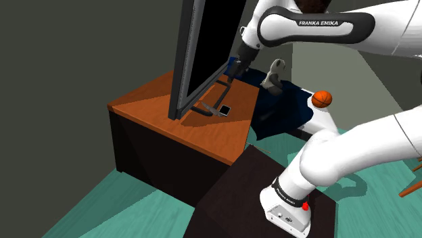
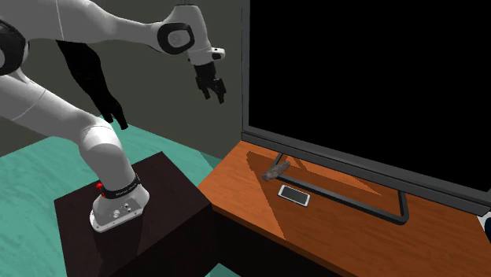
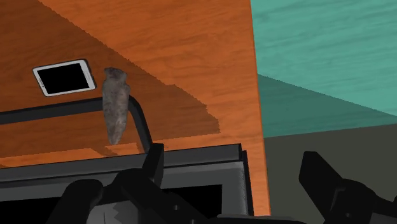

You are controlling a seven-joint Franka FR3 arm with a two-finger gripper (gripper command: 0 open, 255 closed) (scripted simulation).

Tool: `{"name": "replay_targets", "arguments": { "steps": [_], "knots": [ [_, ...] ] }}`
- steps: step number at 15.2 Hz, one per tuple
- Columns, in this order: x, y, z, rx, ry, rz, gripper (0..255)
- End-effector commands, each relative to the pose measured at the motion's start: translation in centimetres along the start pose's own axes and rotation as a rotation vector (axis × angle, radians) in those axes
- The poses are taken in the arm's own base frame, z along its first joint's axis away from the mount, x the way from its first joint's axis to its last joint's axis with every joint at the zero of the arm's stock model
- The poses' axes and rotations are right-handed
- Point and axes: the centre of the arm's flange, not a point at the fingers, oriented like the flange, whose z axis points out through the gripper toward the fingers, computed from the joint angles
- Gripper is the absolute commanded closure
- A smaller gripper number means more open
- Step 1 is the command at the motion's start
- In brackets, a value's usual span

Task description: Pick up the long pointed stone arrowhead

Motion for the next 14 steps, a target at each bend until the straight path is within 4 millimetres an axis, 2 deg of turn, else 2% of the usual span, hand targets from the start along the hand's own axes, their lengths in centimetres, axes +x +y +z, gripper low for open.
{"name": "replay_targets", "arguments": {
  "steps": [1,14],
  "knots": [
    [1.1,1.4,2.2,0.003,-0.008,-0.001,0],
    [7.1,10.1,16.3,0.027,-0.061,-0.006,0]
  ]
}}
